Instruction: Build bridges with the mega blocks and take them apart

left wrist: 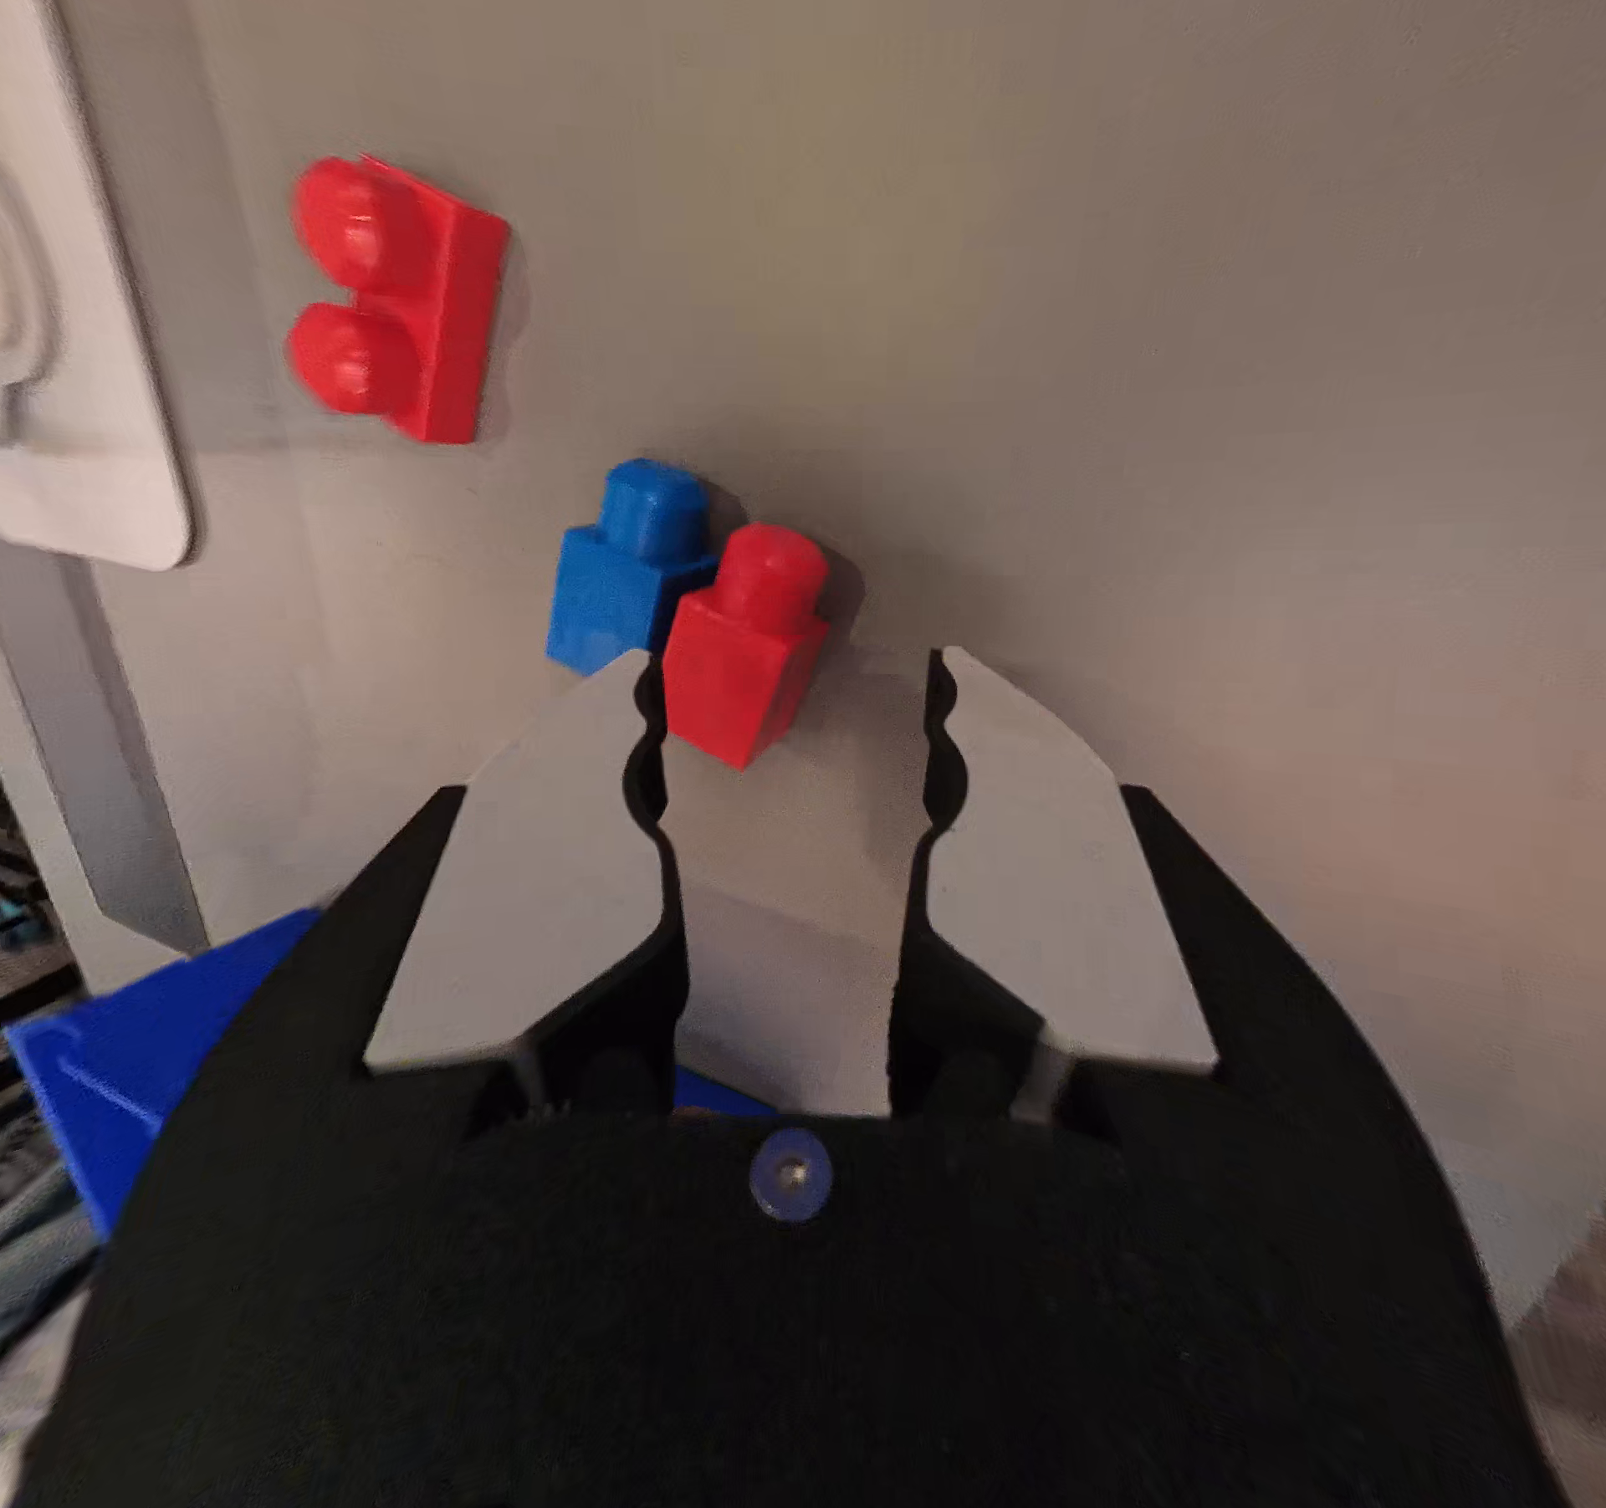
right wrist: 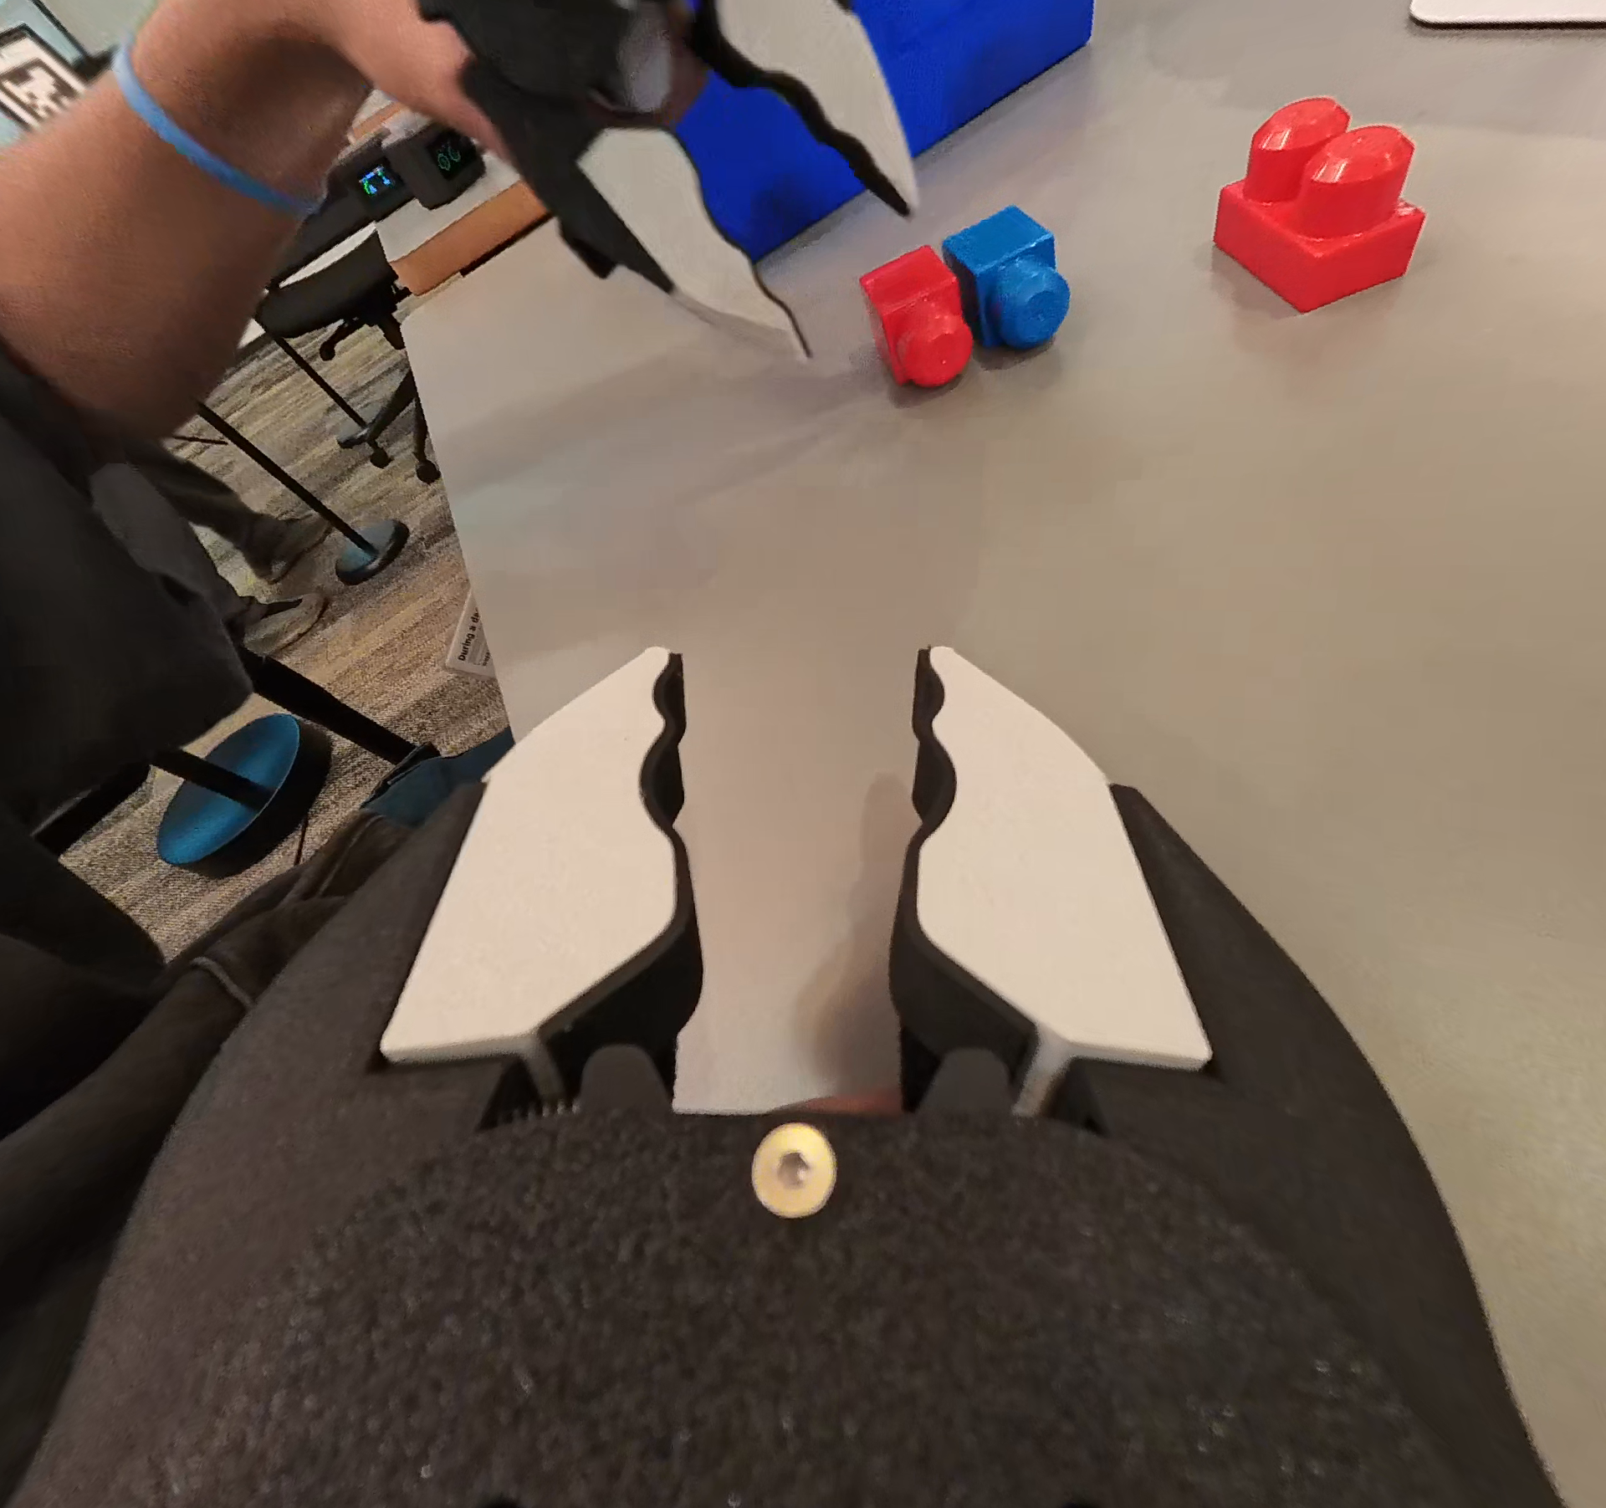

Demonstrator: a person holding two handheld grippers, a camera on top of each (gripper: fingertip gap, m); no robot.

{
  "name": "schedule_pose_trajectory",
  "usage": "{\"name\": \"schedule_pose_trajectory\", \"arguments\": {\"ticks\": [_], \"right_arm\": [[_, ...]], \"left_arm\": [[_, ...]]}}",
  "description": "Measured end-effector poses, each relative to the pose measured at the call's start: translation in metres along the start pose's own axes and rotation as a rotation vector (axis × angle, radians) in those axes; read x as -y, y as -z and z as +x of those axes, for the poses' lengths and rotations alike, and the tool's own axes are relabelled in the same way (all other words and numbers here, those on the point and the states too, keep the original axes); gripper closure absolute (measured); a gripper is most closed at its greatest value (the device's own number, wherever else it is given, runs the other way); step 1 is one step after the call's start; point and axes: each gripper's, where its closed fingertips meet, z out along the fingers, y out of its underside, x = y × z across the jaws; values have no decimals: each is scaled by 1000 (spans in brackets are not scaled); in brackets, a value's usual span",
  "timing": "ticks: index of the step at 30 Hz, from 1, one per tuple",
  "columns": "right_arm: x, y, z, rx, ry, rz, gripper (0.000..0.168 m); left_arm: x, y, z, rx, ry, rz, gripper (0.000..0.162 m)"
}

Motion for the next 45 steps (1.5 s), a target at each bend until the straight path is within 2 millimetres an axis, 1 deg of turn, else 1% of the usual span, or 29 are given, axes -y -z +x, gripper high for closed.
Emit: {"name": "schedule_pose_trajectory", "arguments": {"ticks": [1,3,4,6,8,9,11,12,13,15,18,20,22,24,25,26,28,31,32,36,40,43,45], "right_arm": [[1,0,0,3,-5,4,118],[1,1,1,6,-11,12,118],[2,2,1,7,-15,15,118],[2,2,1,8,-17,14,118],[1,1,1,5,-14,10,118],[1,0,1,4,-13,5,118],[-1,-1,1,0,-10,-6,118],[-1,-1,1,-3,-7,-11,118],[-1,-2,1,-4,-5,-13,118],[-1,-2,1,-10,1,-15,118],[-1,-2,1,-12,7,-12,118],[-2,-2,1,-11,6,-16,118],[-2,-2,1,-12,6,-20,118],[-3,-3,1,-12,8,-25,118],[-3,-3,1,-13,9,-26,118],[-3,-3,1,-13,9,-25,118],[-2,-3,1,-9,3,-20,118],[-2,-2,1,1,-8,-19,119],[-2,-3,1,3,-10,-21,119],[-3,-3,1,8,-11,-29,119],[-3,-3,1,12,-21,-26,119],[-3,-3,1,14,-24,-26,119],[-3,-3,1,14,-25,-29,119]], "left_arm": [[-2,11,1,29,43,63,102],[-15,33,4,90,159,162,93],[-23,43,8,120,223,212,88],[-38,57,21,153,338,317,88],[-49,65,38,161,443,425,86],[-51,67,47,144,493,481,90],[-49,72,62,65,535,589,87],[-48,72,62,53,533,606,84],[-50,68,56,65,511,578,81],[-52,58,38,102,414,461,81],[-38,44,4,75,255,343,81],[-31,29,-15,35,132,231,80],[-25,13,-27,3,-6,120,79],[-26,-4,-34,-12,-133,4,75],[-28,-12,-37,-26,-179,-40,73],[-30,-19,-37,-54,-212,-64,74],[-33,-30,-34,-102,-264,-82,72],[-35,-40,-39,-129,-282,-75,66],[-34,-41,-40,-146,-274,-60,66],[-25,-43,-33,-267,-231,8,67],[-21,-44,-31,-321,-217,33,66],[-30,-50,-27,-353,-217,-7,61],[-30,-52,-25,-366,-208,-9,60]]}}
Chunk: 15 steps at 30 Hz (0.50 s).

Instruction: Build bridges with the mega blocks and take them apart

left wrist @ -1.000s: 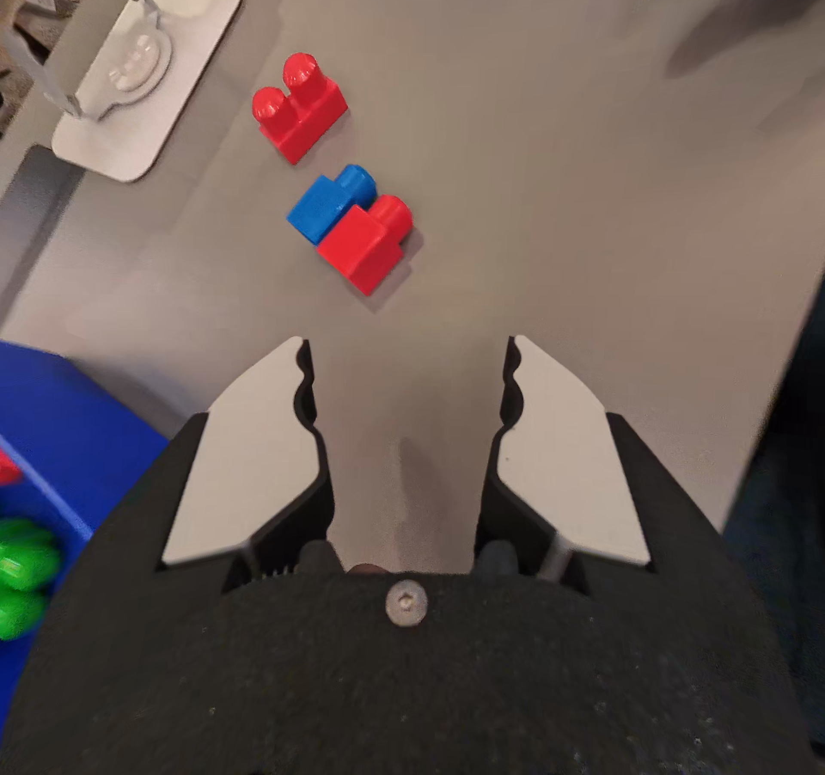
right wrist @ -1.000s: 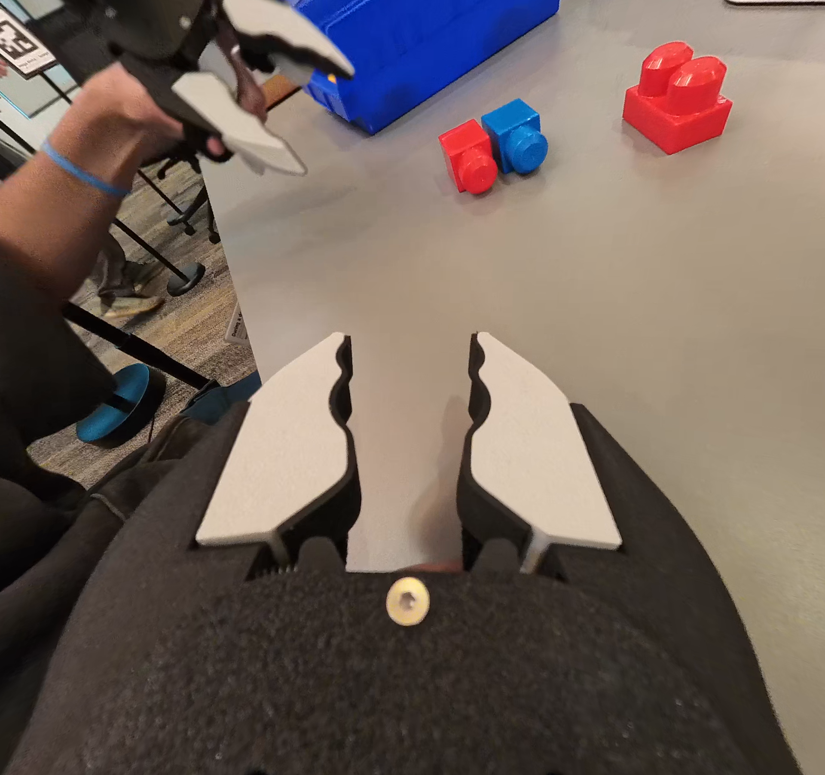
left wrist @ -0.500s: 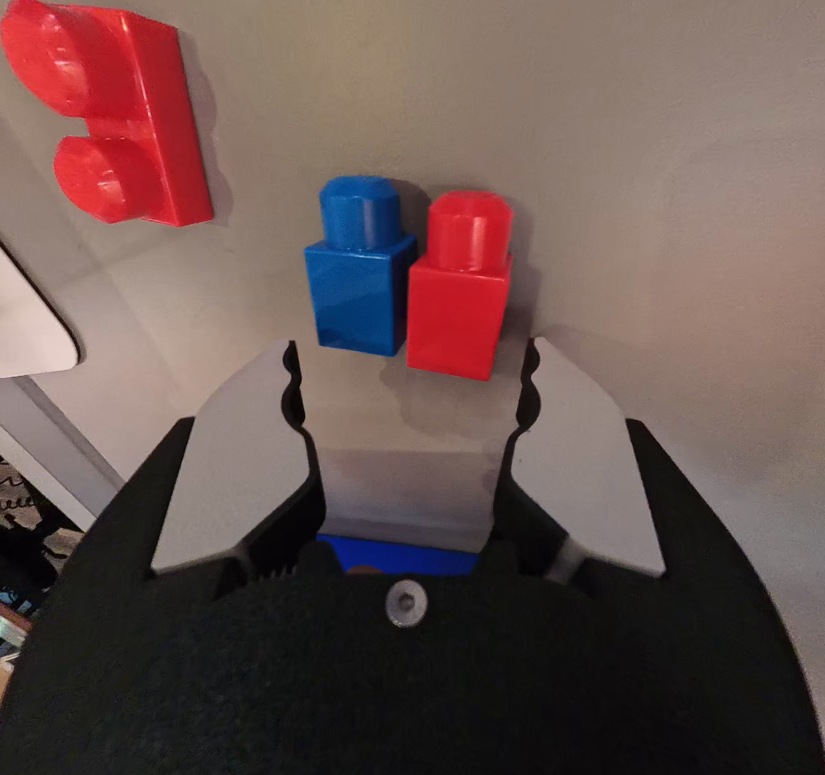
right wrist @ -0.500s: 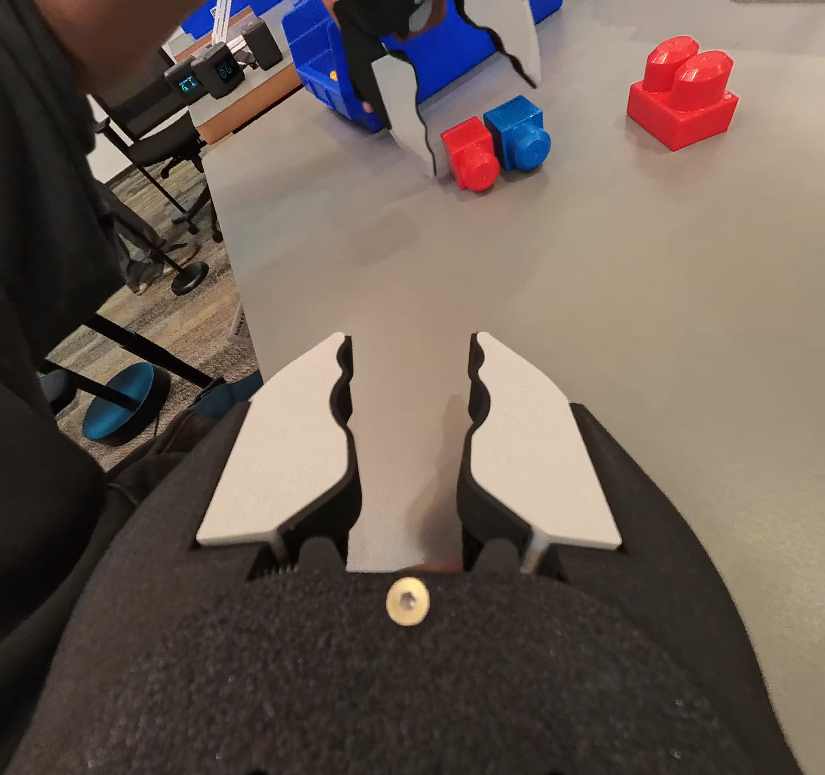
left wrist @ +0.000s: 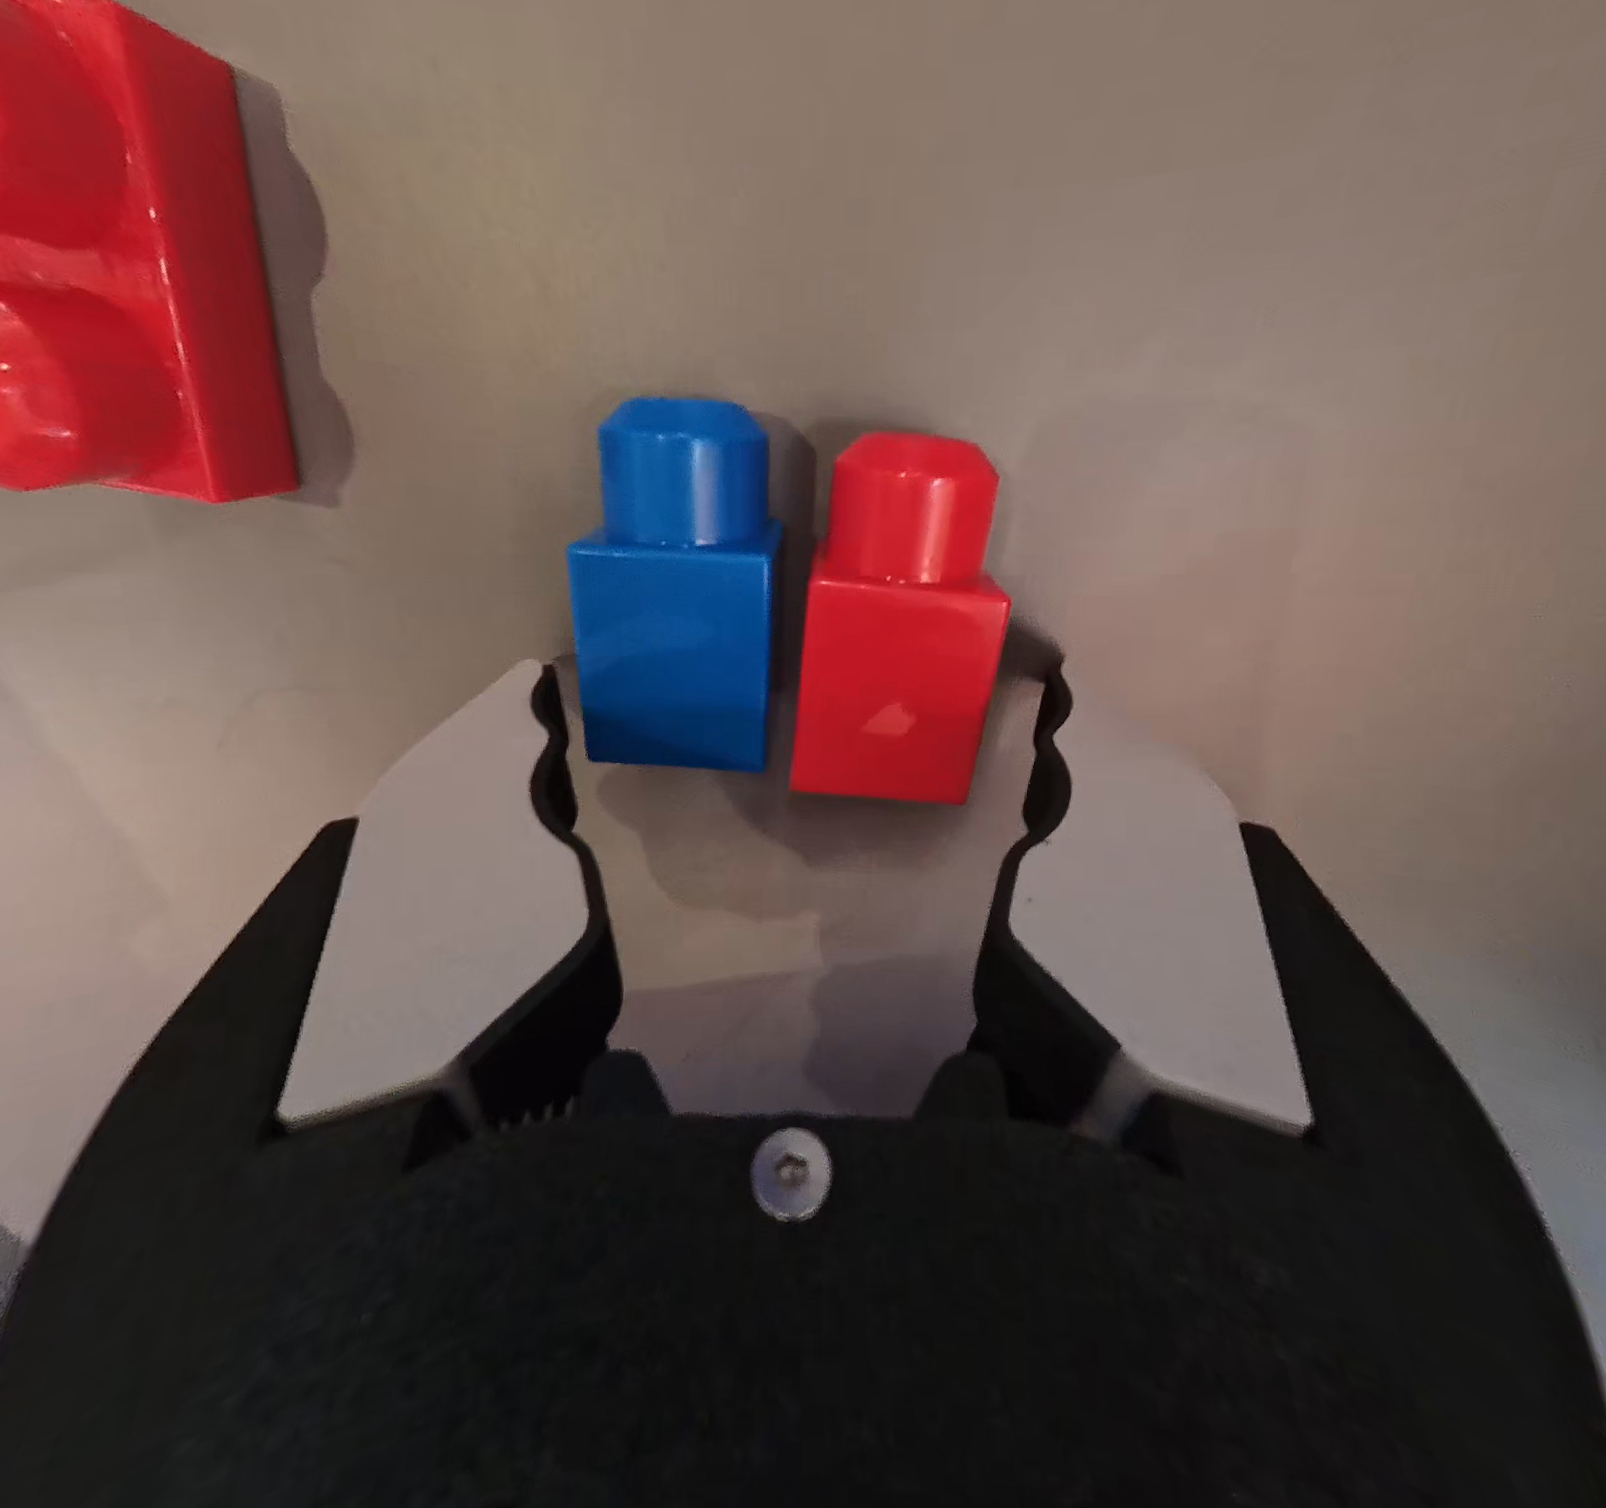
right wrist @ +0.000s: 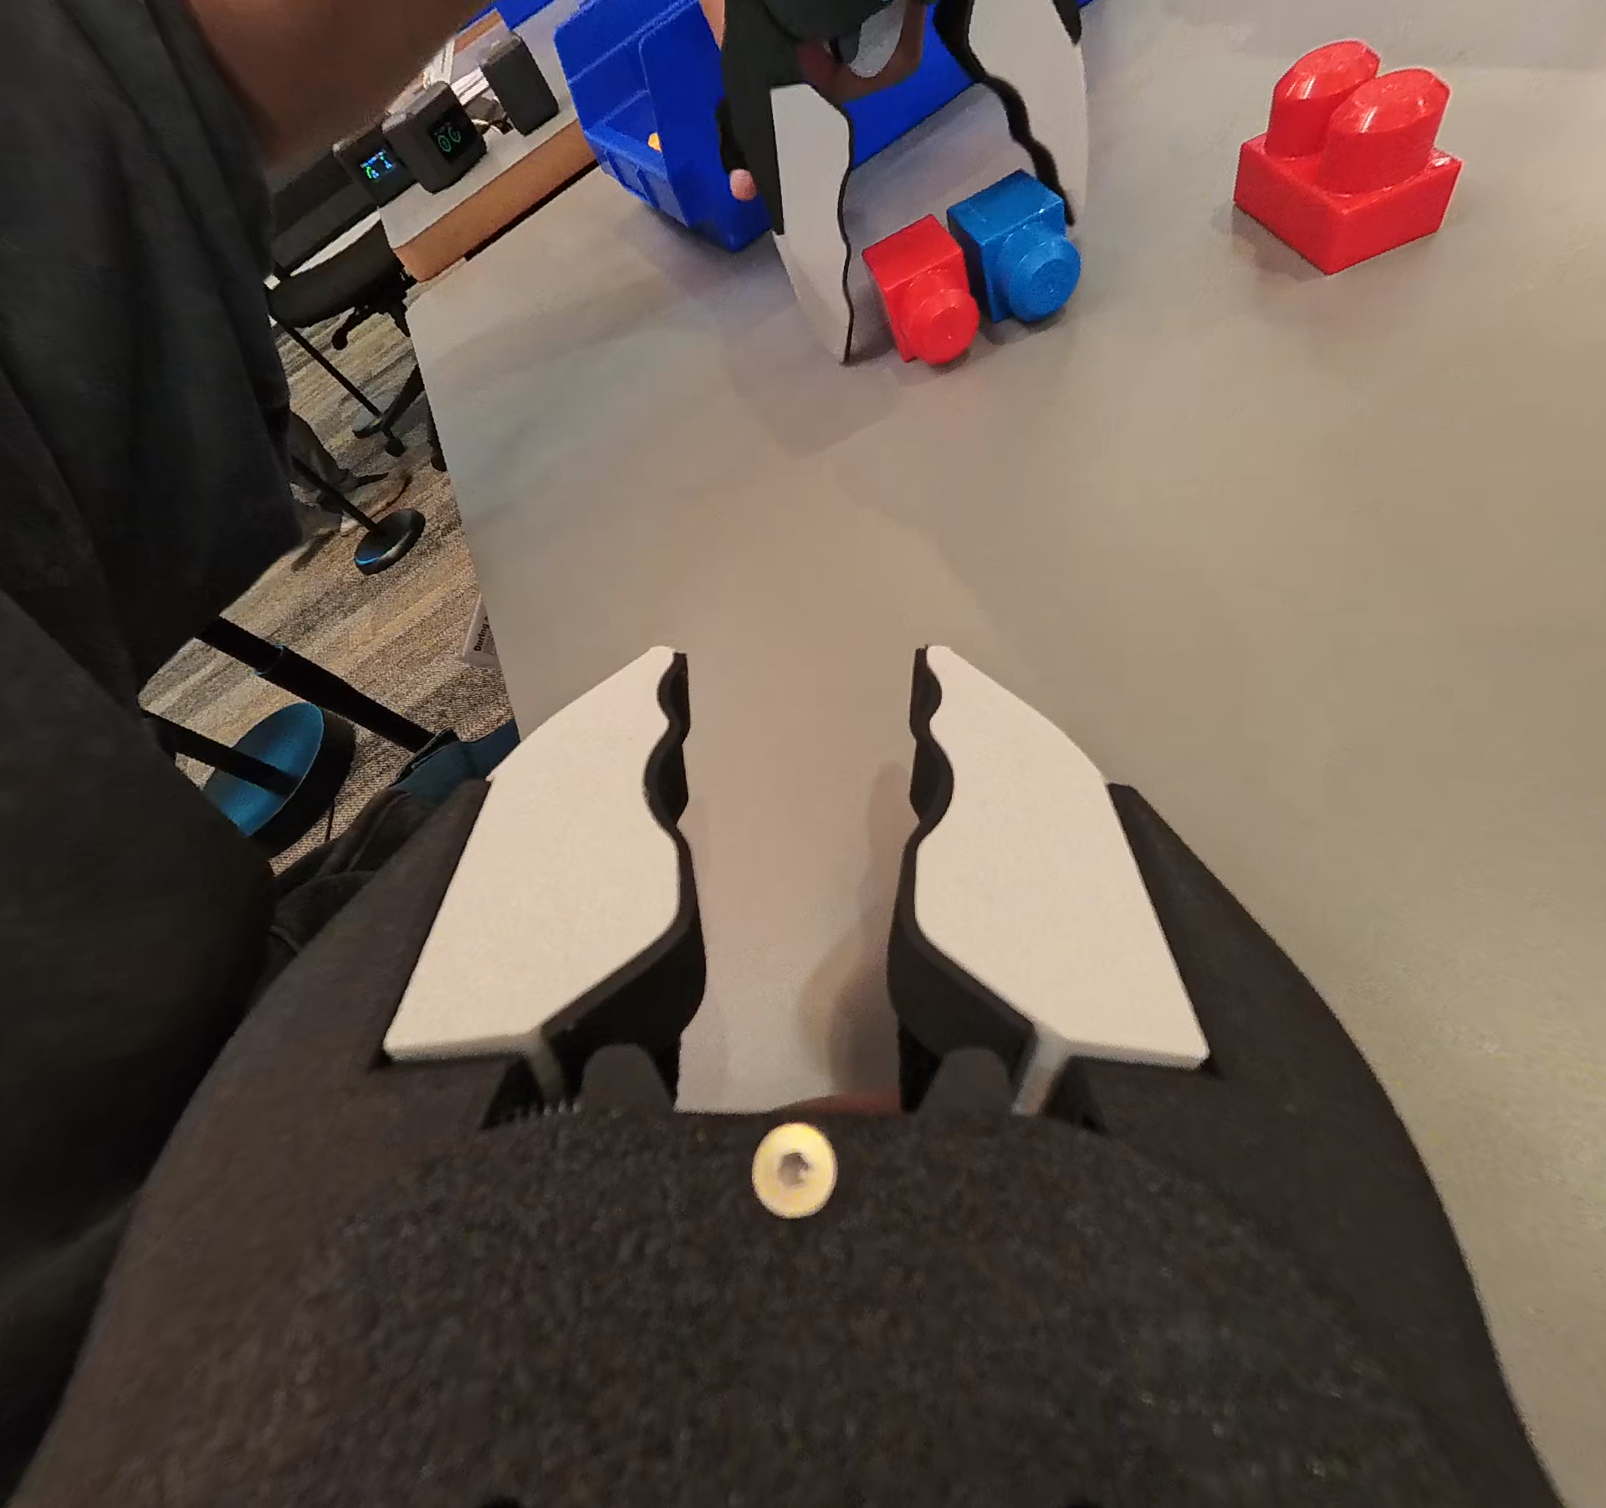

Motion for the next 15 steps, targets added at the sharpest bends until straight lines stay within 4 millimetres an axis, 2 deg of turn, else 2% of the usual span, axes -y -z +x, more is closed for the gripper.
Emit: {"name": "schedule_pose_trajectory", "arguments": {"ticks": [4,8,10,11,14,15], "right_arm": [[0,0,0,-2,0,1,119],[0,0,0,-5,3,0,120],[0,0,0,-6,7,-2,120],[0,0,0,-6,8,-2,119],[0,0,0,-7,7,-2,120],[0,0,0,-6,7,-1,120]], "left_arm": [[4,-1,3,-19,5,22,68],[7,0,3,-34,16,43,86],[10,0,3,-35,21,61,87],[11,0,3,-35,27,64,86],[12,-1,3,-47,70,72,68],[13,-1,4,-48,79,69,58]]}}
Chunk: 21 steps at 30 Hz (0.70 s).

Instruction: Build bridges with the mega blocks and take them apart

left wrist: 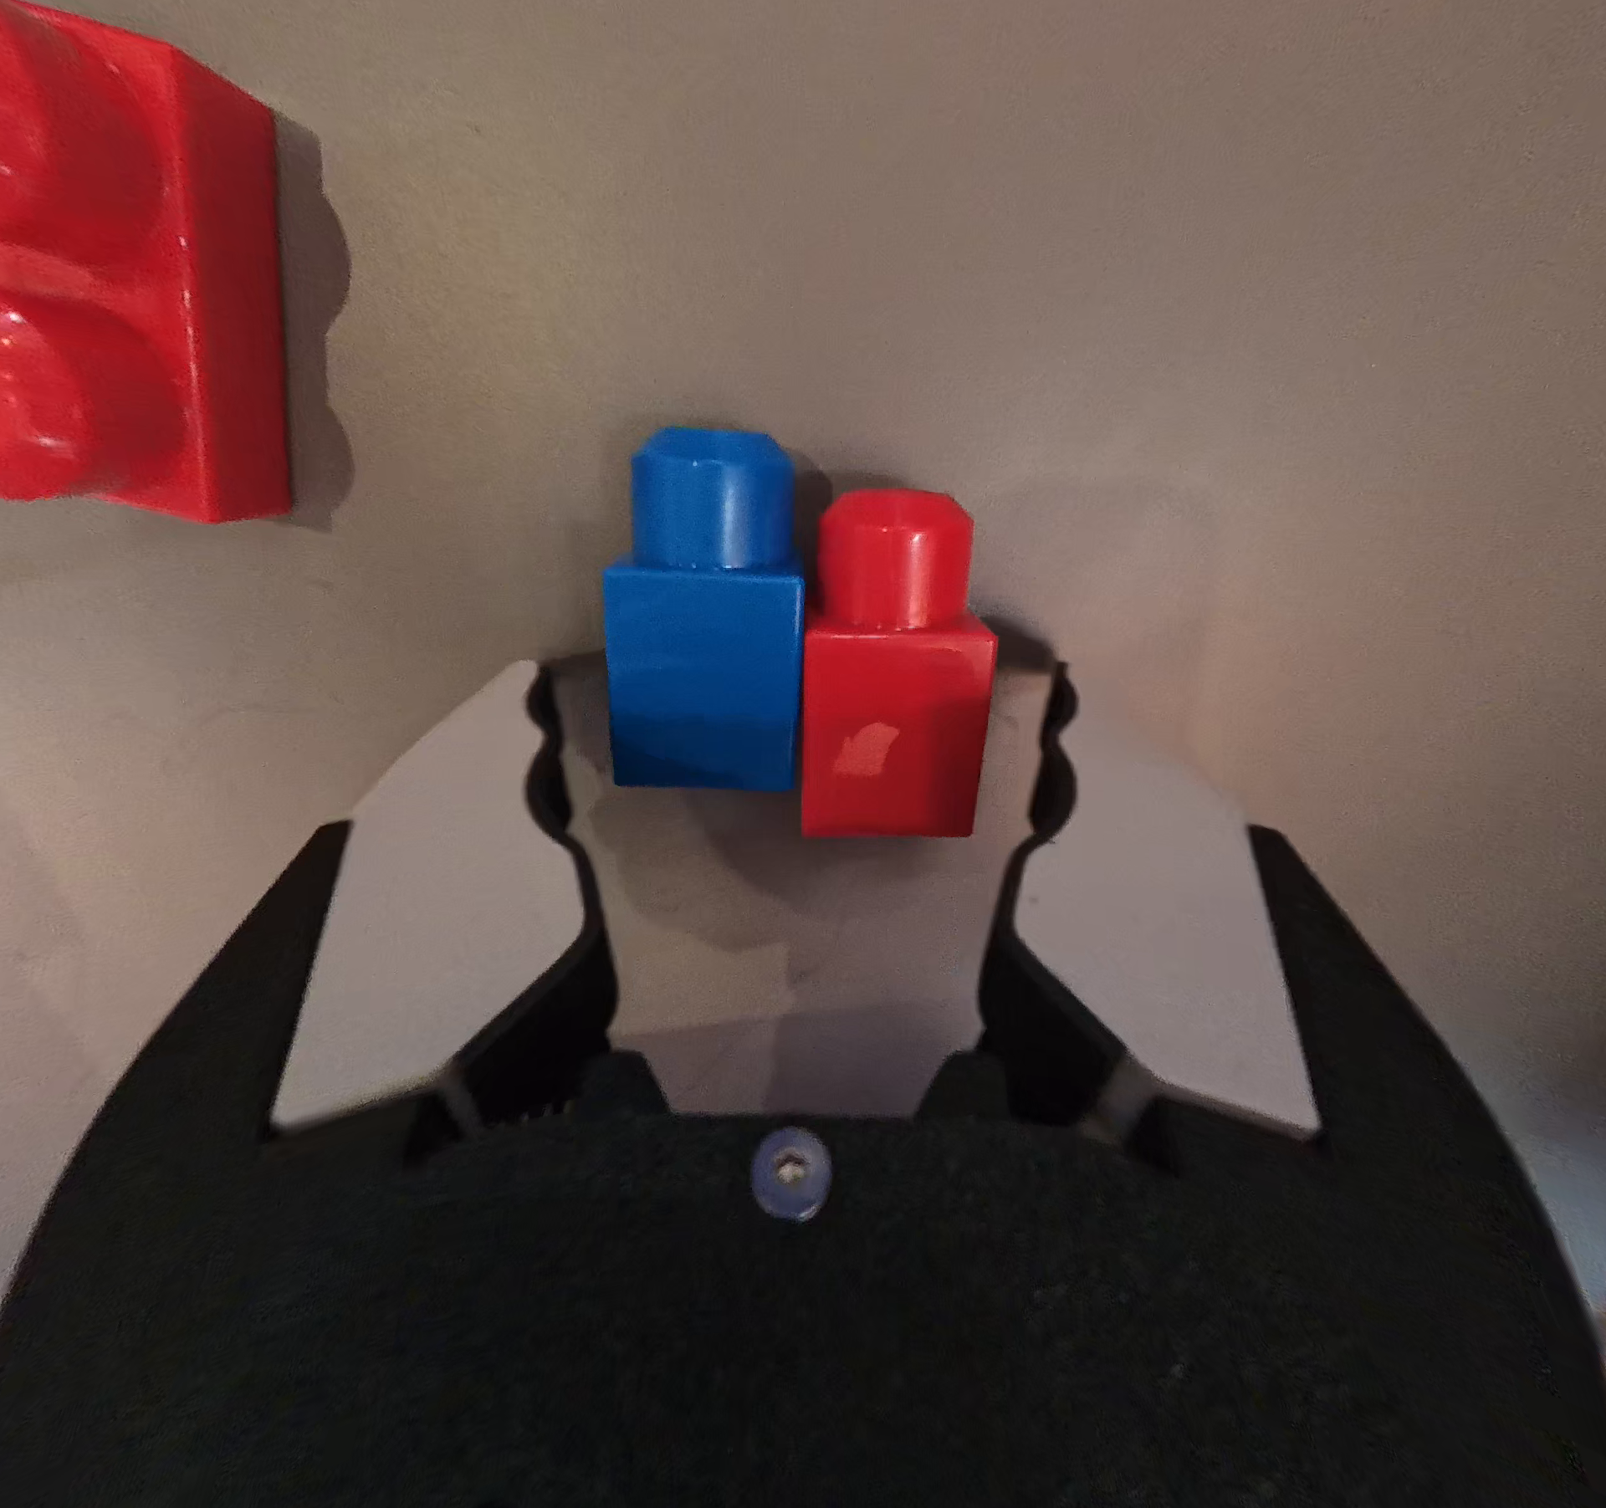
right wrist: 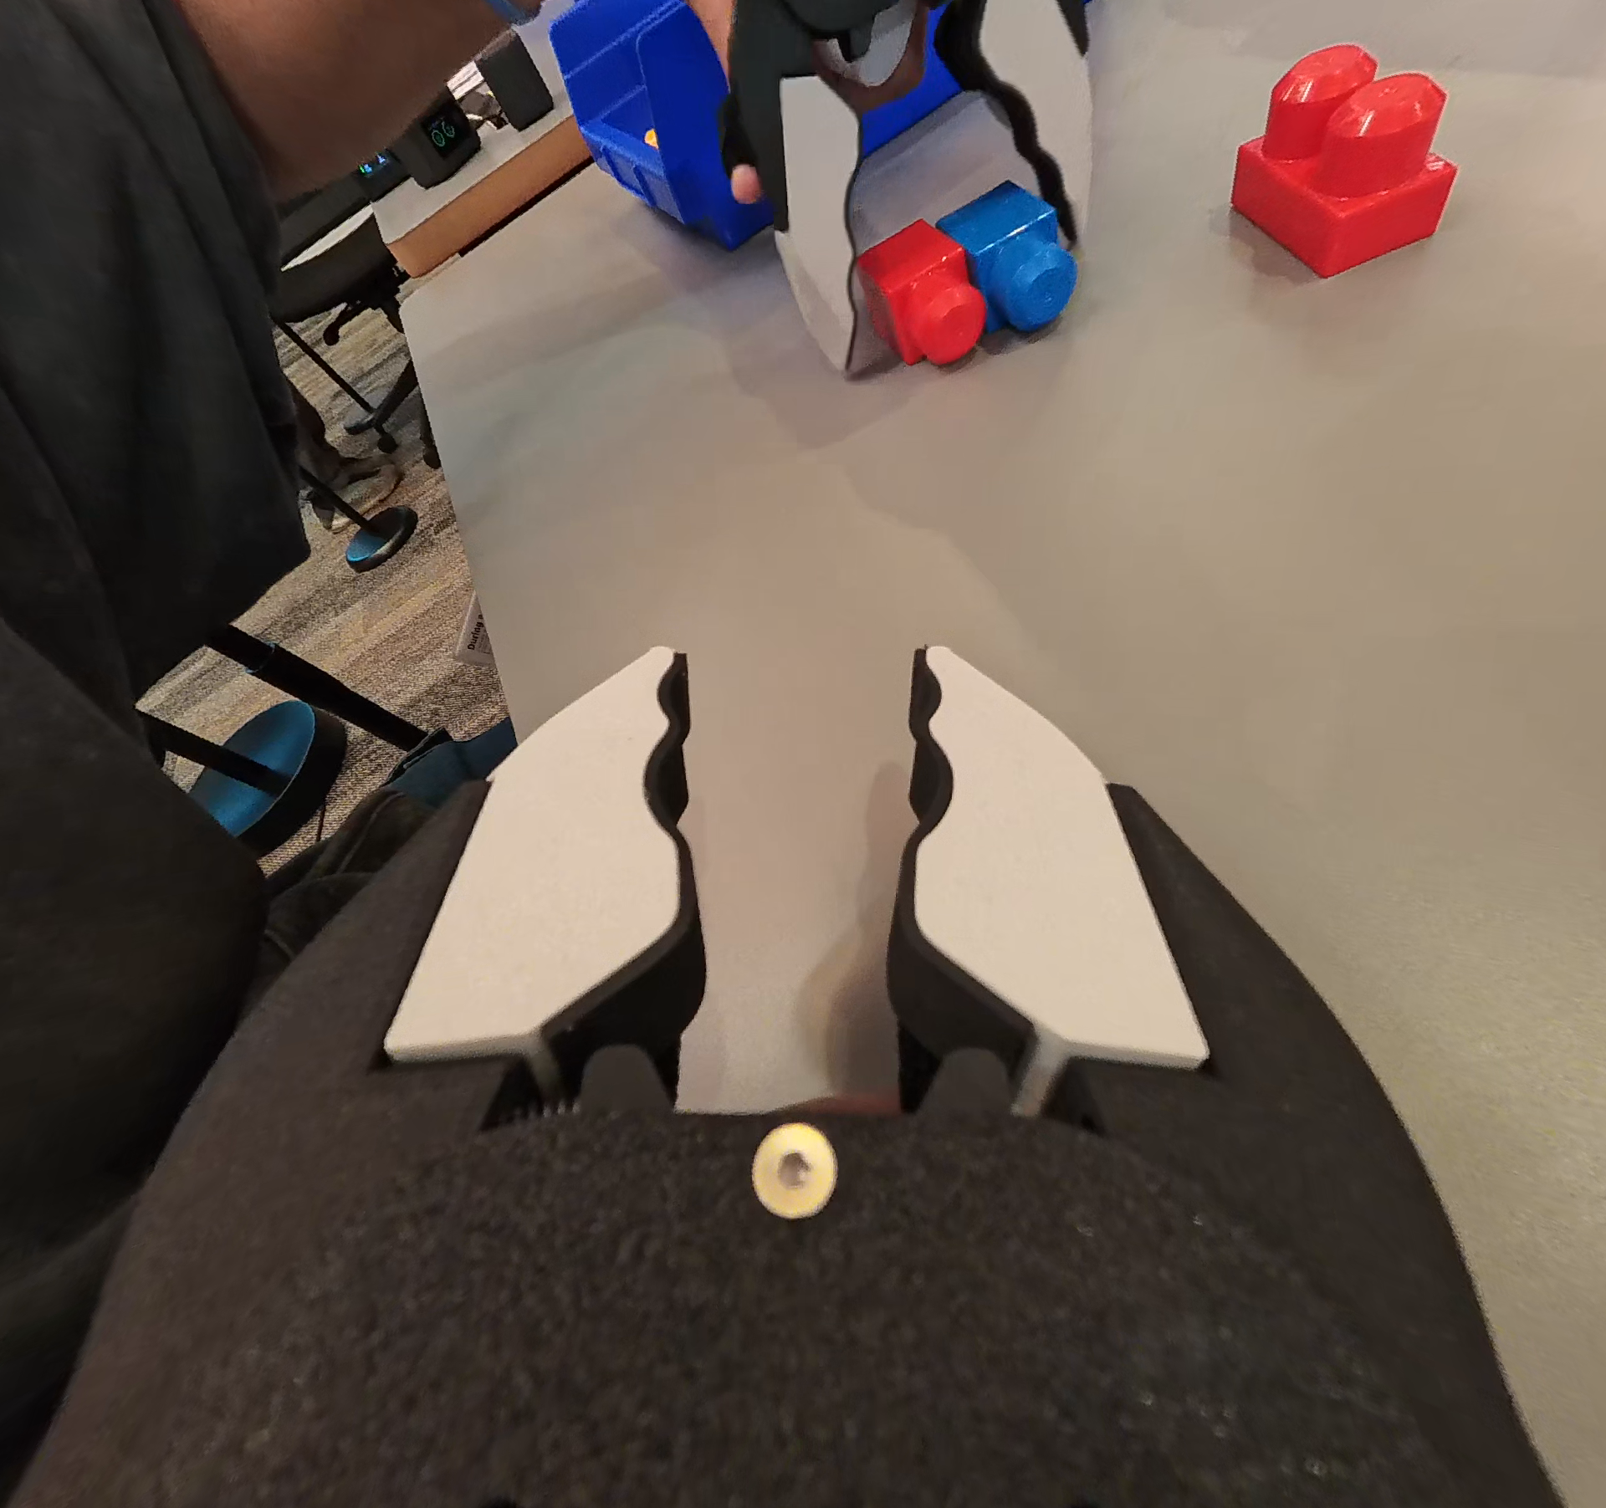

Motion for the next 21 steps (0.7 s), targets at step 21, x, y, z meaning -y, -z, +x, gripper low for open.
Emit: {"name": "schedule_pose_trajectory", "arguments": {"ticks": [21], "right_arm": [[-1,-1,0,2,-3,-7,120]], "left_arm": [[-23,9,-14,133,-32,-11,70]]}}
